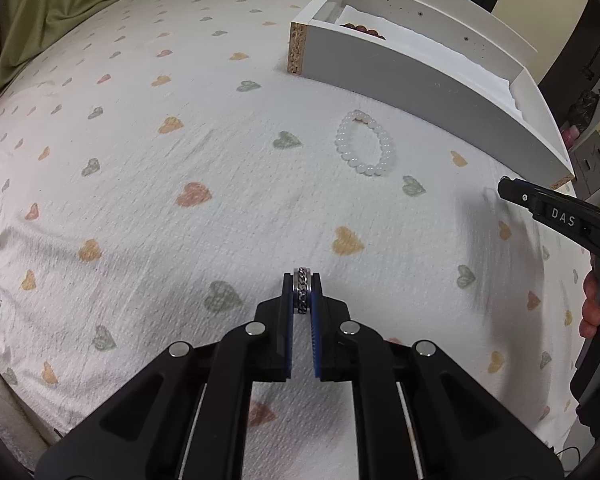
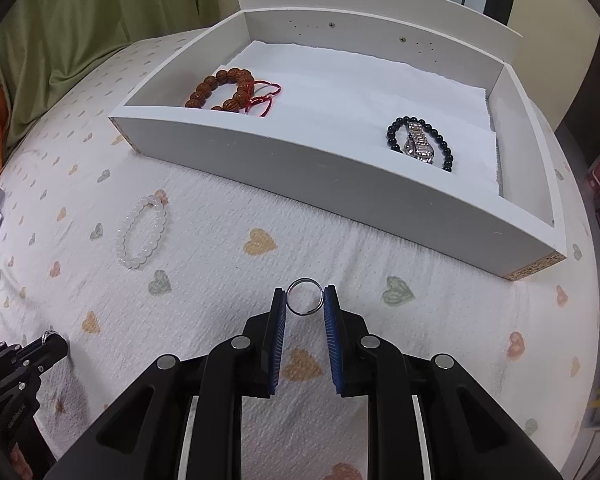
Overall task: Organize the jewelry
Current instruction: 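Grasp the wide silver ring with the left tool while the right tool grasps the thin ring, then carry both silver rings with both tools over the white tray, then open both tools to drop the rings into the tray, then move the left tool to the white bead bracelet while the right tool approaches the earring card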
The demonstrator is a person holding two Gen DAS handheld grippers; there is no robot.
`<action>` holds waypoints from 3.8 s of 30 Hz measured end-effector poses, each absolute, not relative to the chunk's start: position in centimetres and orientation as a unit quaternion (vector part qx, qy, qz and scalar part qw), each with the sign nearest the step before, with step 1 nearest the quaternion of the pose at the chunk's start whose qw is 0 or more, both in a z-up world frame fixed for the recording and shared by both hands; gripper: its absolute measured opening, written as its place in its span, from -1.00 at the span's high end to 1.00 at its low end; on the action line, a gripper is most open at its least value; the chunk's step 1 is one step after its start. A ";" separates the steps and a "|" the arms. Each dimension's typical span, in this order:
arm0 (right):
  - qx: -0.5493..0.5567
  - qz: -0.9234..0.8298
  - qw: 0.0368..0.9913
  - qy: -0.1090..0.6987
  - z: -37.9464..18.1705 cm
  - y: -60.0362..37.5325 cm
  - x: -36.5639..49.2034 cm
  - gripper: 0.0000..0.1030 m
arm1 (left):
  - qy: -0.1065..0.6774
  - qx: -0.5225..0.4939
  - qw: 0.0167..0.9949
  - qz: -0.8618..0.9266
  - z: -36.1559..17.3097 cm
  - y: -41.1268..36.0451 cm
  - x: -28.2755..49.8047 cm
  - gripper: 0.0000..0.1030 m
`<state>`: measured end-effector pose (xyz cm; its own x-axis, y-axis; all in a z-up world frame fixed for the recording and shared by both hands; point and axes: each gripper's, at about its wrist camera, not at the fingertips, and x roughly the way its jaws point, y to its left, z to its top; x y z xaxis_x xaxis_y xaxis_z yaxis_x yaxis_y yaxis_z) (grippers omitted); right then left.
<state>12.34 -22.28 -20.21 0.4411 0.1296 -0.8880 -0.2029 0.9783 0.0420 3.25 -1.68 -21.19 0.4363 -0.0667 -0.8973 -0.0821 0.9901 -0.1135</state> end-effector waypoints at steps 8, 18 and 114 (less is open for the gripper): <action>-0.028 0.095 0.852 0.514 -18.8 -22.8 12.2 0.59 | 0.518 -0.059 0.853 -0.002 -20.1 -2.1 3.4 0.87; -0.039 0.093 0.873 0.477 -11.7 -22.7 11.6 0.59 | 0.478 -0.062 0.876 -0.017 -14.9 -2.3 5.2 0.87; 0.065 0.032 0.824 0.561 -14.8 -19.0 -7.6 0.19 | 0.527 0.079 0.837 -0.124 -19.1 -6.2 11.6 -0.63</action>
